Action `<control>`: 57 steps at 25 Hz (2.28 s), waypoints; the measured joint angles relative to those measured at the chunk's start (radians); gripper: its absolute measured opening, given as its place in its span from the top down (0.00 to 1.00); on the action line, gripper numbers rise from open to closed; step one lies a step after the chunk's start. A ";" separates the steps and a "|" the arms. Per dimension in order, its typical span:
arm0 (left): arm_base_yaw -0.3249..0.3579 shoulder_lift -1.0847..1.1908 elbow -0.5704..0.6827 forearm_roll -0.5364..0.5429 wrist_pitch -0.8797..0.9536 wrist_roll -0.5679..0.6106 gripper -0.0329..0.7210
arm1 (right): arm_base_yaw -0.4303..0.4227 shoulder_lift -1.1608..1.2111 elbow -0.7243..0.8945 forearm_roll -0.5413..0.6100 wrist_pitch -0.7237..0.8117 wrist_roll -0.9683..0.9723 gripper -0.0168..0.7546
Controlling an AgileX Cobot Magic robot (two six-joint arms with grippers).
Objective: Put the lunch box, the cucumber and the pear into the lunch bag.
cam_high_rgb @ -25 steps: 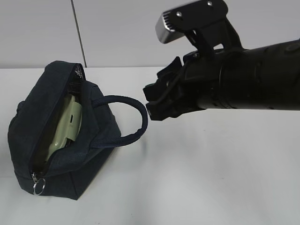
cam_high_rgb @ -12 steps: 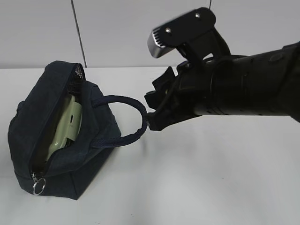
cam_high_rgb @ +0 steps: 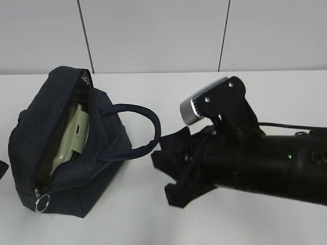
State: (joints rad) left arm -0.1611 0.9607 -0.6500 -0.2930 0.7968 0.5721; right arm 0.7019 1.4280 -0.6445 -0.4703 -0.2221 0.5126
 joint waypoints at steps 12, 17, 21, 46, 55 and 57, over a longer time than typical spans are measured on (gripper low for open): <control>0.035 0.039 0.012 -0.143 -0.003 0.112 0.59 | 0.002 0.111 0.072 -0.395 -0.311 0.261 0.52; 0.037 0.033 0.012 -0.203 -0.006 0.115 0.59 | 0.002 0.190 0.072 -0.426 -0.402 0.263 0.44; 0.037 0.001 0.013 -0.220 -0.028 0.115 0.59 | 0.031 0.264 0.046 -0.442 -0.450 0.259 0.43; 0.037 -0.109 0.018 -0.268 -0.165 0.115 0.60 | 0.274 0.587 -0.396 -0.095 -0.110 0.061 0.43; 0.037 -0.109 0.018 -0.284 -0.167 0.115 0.60 | 0.283 0.628 -0.463 -0.040 -0.053 0.024 0.43; 0.037 -0.109 0.018 -0.284 -0.168 0.115 0.60 | 0.284 0.637 -0.475 -0.036 -0.049 0.022 0.43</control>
State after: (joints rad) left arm -0.1246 0.8521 -0.6320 -0.5768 0.6291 0.6871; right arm 0.9862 2.0647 -1.1193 -0.5064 -0.2712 0.5344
